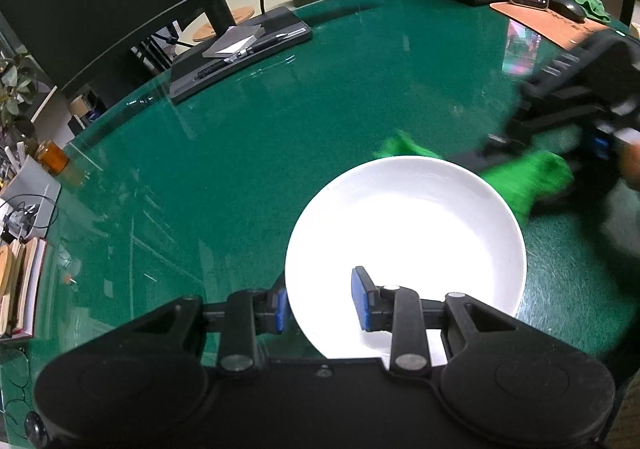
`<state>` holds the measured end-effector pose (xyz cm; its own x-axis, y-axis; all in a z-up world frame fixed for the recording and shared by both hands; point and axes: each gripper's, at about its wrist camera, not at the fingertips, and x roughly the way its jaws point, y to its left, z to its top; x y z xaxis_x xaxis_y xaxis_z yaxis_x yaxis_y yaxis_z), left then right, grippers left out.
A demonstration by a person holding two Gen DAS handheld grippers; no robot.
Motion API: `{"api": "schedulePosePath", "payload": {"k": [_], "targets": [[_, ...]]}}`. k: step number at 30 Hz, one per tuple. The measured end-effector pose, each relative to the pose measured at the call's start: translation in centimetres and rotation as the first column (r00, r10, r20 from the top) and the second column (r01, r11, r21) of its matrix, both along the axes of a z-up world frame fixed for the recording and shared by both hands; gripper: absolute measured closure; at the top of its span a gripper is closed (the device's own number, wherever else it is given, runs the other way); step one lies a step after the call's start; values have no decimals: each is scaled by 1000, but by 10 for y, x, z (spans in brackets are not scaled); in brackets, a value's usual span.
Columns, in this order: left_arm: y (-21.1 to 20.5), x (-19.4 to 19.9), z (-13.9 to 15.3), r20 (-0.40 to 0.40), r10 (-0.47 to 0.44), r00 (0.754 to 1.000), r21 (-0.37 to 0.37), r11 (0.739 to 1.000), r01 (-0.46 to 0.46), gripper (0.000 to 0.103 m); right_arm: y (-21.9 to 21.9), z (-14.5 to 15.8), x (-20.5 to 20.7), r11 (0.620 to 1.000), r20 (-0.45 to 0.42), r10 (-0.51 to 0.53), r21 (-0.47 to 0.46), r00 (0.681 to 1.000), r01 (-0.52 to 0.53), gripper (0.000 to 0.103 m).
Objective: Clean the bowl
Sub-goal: 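Lift the green cloth off the bowl rim with the right tool, then wipe the green cloth across the bowl rim with the right tool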
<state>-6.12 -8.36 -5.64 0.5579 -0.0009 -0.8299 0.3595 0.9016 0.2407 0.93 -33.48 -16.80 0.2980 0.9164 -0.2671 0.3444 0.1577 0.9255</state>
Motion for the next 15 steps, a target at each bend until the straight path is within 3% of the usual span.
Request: {"api": "schedulePosePath", "payload": {"k": [6,7,9,11,12,15], "targets": [[0,1,-1,1,-1,1000,4,1000,1,72,19,9,19,998,70,29,-64,997,-25,88],[0,1,-1,3,1,1000,3,1000,-1,72,16,12,18,996,83,34,-83,996,-27,81],[0,0,-1,5,2,1000,2,1000,-2,72,0,14,12,999,75,-40,-32,996,42,67],[0,0,-2,6,0,1000,3,1000,0,72,-9,10,9,995,38,-98,22,994,97,62],[0,0,-2,6,-1,1000,4,1000,1,72,-7,10,9,997,36,-81,3,996,81,65],[0,0,-1,7,-4,1000,6,1000,4,72,-3,8,11,998,29,-35,-57,999,37,94]]}}
